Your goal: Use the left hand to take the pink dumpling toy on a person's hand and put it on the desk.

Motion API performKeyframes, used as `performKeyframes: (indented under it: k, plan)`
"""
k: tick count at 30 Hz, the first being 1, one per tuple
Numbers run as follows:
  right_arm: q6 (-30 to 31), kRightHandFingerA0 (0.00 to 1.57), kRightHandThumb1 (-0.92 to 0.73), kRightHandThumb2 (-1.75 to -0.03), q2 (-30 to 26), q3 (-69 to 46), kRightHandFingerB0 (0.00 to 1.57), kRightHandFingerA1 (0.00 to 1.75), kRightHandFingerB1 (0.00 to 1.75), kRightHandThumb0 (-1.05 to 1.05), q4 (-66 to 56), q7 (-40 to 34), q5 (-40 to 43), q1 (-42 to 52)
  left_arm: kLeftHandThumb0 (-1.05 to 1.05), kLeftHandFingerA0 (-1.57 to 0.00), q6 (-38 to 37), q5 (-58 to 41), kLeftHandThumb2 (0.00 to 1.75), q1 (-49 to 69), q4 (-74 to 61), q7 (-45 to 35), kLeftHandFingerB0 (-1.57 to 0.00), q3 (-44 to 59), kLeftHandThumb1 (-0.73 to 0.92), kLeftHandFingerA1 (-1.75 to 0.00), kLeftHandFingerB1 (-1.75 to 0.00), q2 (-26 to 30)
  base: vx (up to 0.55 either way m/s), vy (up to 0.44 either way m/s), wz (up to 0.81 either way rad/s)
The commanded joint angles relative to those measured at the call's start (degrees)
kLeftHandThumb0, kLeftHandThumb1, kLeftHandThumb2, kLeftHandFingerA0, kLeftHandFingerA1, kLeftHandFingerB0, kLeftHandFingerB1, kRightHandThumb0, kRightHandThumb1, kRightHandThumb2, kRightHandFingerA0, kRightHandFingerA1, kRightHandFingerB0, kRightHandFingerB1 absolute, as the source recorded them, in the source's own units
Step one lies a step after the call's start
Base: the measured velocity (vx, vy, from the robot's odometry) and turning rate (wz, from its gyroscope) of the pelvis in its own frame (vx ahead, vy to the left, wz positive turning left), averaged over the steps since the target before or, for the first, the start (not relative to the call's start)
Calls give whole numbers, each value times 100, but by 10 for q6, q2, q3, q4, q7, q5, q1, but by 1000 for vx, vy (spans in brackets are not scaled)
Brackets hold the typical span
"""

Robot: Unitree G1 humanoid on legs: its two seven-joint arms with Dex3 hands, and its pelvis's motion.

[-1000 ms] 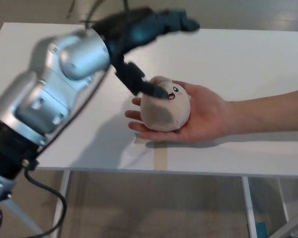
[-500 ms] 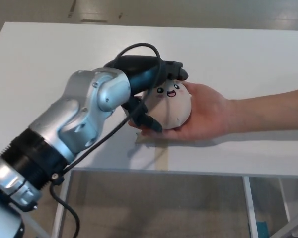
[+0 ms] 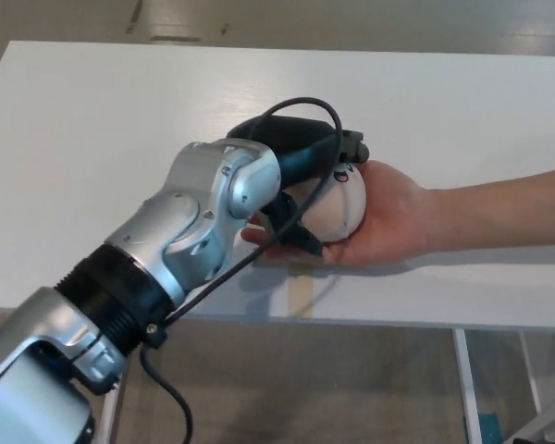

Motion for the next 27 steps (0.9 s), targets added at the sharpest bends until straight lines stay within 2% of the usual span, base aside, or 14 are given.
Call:
performKeyframes:
  k: [1, 2, 3, 6, 9, 10, 12, 14, 15, 18, 19, 20, 21, 27]
  plan:
    - [-10, 56, -66, -59, 6, -5, 44, 45, 40, -30, -6, 12, 14, 0, -30, -89, -56, -1, 90, 31, 39, 64, -62, 37, 60, -119, -59, -35, 0, 0, 0]
    - [-10, 56, -66, -59, 6, -5, 44, 45, 40, -30, -6, 12, 14, -1, -21, -71, -61, 0, 61, 37, 39, 77, -76, 43, 74, -162, -49, -39, 0, 0, 0]
    - [-10, 56, -66, -59, 6, -5, 44, 45, 40, -30, -6, 12, 14, -1, -15, -62, -60, 5, 55, 42, 34, 86, -80, 47, 79, -171, -49, -42, 0, 0, 0]
    - [-9, 56, -66, -59, 6, -7, 44, 45, 40, -30, -6, 14, 16, -3, -16, -55, -54, 15, 56, 43, 27, 85, -82, 55, 79, -170, -51, -44, 0, 0, 0]
    - [-8, 56, -66, -59, 4, -8, 44, 45, 40, -31, -6, 15, 17, -6, -16, -57, -51, 20, 56, 38, 28, 76, -79, 63, 81, -166, -47, -45, 0, 0, 0]
    - [-8, 56, -66, -59, 5, -8, 44, 45, 40, -31, -6, 15, 18, -7, -29, -71, -50, 22, 63, 38, 28, 77, -77, 66, 70, -152, -52, -44, 0, 0, 0]
    - [-9, 57, -66, -59, 5, -9, 45, 45, 40, -31, -6, 15, 18, -7, -32, -67, -57, 21, 60, 37, 35, 81, -76, 72, 71, -154, -49, -45, 0, 0, 0]
    - [-9, 57, -66, -59, 5, -8, 45, 45, 40, -31, -5, 15, 17, -7, -33, -70, -61, 20, 65, 36, 40, 80, -80, 75, 70, -150, -55, -46, 0, 0, 0]
    - [-9, 57, -66, -60, 5, -8, 45, 46, 41, -31, -5, 15, 17, -7, -20, -67, -62, 20, 63, 36, 41, 79, -87, 77, 74, -154, -63, -46, 0, 0, 0]
    - [-8, 57, -66, -60, 6, -9, 45, 46, 41, -31, -6, 17, 18, -7, -20, -67, -65, 20, 63, 36, 41, 72, -87, 83, 74, -154, -62, -46, 0, 0, 0]
    - [-8, 57, -66, -60, 6, -10, 45, 46, 41, -31, -6, 18, 20, -8, -31, -72, -67, 20, 70, 35, 42, 71, -79, 85, 68, -144, -57, -47, 0, 0, 0]
    - [-7, 57, -66, -60, 6, -10, 45, 46, 41, -31, -6, 19, 21, -8, -31, -72, -69, 20, 70, 35, 43, 71, -79, 85, 68, -144, -57, -47, 0, 0, 0]
    - [-7, 57, -66, -60, 6, -11, 45, 46, 41, -31, -6, 19, 21, -8, -21, -68, -72, 21, 63, 36, 44, 72, -83, 87, 75, -152, -54, -47, 0, 0, 0]
    - [-5, 57, -66, -60, 4, -11, 45, 46, 41, -31, -5, 21, 22, -9, -22, -67, -75, 26, 63, 37, 43, 71, -85, 88, 74, -152, -56, -47, 0, 0, 0]
